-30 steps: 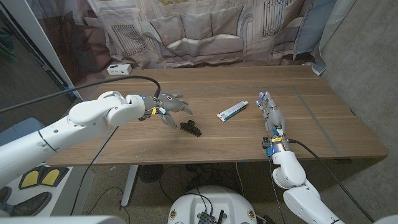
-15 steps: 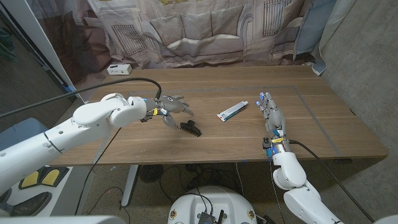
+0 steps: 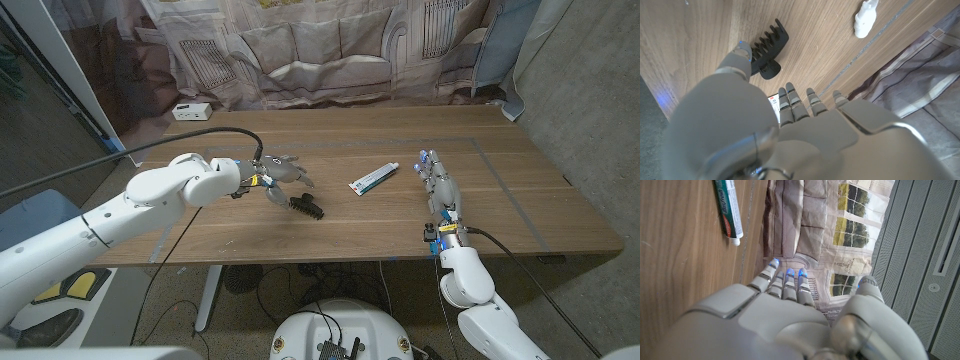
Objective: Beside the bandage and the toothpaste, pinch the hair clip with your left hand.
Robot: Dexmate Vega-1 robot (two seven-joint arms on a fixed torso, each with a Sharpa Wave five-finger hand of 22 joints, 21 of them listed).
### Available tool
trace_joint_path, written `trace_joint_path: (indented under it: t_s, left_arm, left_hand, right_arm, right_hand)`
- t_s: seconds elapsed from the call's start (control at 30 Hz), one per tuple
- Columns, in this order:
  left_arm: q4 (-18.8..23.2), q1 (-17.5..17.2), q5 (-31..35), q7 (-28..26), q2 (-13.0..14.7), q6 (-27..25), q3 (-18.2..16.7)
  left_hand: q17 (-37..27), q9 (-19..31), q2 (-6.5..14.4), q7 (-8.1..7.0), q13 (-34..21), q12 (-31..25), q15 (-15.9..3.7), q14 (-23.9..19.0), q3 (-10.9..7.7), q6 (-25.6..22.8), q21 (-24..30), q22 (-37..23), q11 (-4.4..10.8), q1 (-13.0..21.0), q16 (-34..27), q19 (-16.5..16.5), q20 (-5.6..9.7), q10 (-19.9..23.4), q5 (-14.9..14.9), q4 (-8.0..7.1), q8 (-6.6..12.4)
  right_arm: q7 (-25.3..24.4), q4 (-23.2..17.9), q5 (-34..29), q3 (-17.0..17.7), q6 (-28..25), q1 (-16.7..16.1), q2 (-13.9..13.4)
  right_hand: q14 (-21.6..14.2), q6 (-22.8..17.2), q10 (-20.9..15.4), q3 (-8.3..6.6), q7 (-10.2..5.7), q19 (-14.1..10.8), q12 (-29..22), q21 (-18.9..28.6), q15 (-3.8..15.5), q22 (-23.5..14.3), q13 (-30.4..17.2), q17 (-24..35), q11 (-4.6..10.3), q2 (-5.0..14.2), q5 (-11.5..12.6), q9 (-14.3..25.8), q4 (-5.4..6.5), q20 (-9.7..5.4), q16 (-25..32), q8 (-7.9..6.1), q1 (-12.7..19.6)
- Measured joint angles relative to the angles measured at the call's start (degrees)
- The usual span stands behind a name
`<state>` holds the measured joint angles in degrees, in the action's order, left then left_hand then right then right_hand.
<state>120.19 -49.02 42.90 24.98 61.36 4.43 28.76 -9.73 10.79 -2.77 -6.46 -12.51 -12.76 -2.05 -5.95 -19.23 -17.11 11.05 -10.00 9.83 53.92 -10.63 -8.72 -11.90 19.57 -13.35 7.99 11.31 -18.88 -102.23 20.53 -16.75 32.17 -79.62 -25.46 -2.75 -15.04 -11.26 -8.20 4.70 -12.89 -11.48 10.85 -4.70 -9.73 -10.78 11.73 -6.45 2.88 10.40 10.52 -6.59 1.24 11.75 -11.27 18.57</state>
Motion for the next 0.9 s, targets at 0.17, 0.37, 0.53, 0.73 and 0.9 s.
trace_joint_path:
  t_s: [0.17, 0.37, 0.53, 0.73, 0.9]
  left_arm:
    - [-0.1, 0.0, 0.3, -0.1, -0.4, -0.1, 0.5]
    - [-0.5, 0.4, 1.8, 0.0, -1.4, -1.2, 1.6]
    - [-0.9, 0.5, 2.2, 0.1, -2.0, -1.8, 2.2]
    - [-1.4, 0.6, 2.4, -0.1, -2.7, -2.1, 2.9]
    - [-1.8, 0.6, 2.5, -0.2, -3.1, -2.2, 3.4]
  left_hand:
    - [0.0, 0.0, 0.0, 0.0, 0.0, 0.0, 0.31, -0.3, 0.0, 0.0, 0.0, 0.0, 0.0, 0.0, 0.0, 0.0, 0.0, 0.0, 0.0, 0.0, 0.0]
    - [0.0, 0.0, 0.3, 0.65, 0.0, 0.0, 2.37, -1.4, 0.0, 0.0, 0.0, 0.0, -0.21, 0.3, 0.0, 0.0, 0.0, -0.2, 0.3, 0.0, 0.0]
    - [0.0, 0.0, 0.6, 0.76, 0.3, 0.0, 3.17, -2.1, 0.0, -0.7, 0.0, 0.0, -0.42, 0.6, -0.4, 0.0, 0.0, 0.5, 0.3, 0.0, 0.0]
    - [0.0, 0.0, 1.2, 0.3, 0.3, -0.4, 2.39, -2.9, 0.0, -1.8, 0.0, 0.0, -0.13, 0.6, -0.4, 0.2, -0.21, 1.6, 0.7, 0.0, 0.43]
    - [0.0, 0.0, 1.7, 0.41, 0.3, -0.8, 1.57, -3.7, -0.19, -3.3, 0.0, 0.0, -0.28, 1.1, -0.4, 0.5, -0.11, 2.6, 0.7, 0.19, 0.82]
  right_arm:
    - [0.1, 0.0, 0.0, 0.0, 0.1, 0.0, 0.0]
    - [0.2, 0.0, 0.3, 0.3, 0.1, -0.2, -0.1]
    - [0.4, 0.0, 0.5, 0.3, 0.2, -0.3, -0.1]
    - [0.5, 0.1, 0.7, 0.4, 0.3, -0.5, -0.2]
    - [0.5, 0.1, 0.9, 0.5, 0.4, -0.7, -0.2]
  right_hand:
    - [0.0, 0.0, 0.0, 0.0, 0.0, 0.0, 0.0, 0.0, 0.0, 0.0, 0.0, 0.0, 0.0, 0.0, 0.0, 0.0, 0.0, 0.0, 0.0, 0.0, 0.0]
    - [0.0, 0.0, 0.0, 0.0, 0.0, 0.0, 0.0, 0.0, 0.0, 0.0, 0.0, 0.0, 0.0, 0.0, 0.0, 0.0, 0.0, 0.0, 0.0, 0.0, 0.0]
    - [0.0, 0.0, 0.0, 0.0, 0.0, 0.0, 0.0, 0.0, 0.0, 0.0, 0.0, 0.0, 0.0, 0.0, 0.0, 0.0, 0.0, 0.0, 0.0, 0.0, 0.0]
    - [0.0, 0.0, 0.0, 0.0, 0.0, 0.0, 0.0, 0.0, 0.0, 0.0, 0.0, 0.0, 0.0, 0.0, 0.0, 0.0, 0.0, -0.01, 0.0, 0.0, 0.0]
    - [-0.2, 0.0, 0.0, 0.0, 0.0, 0.0, 0.0, 0.0, -0.23, 0.0, 0.0, 0.1, 0.0, 0.0, 0.0, 0.0, 0.0, -0.01, 0.0, 0.0, 0.0]
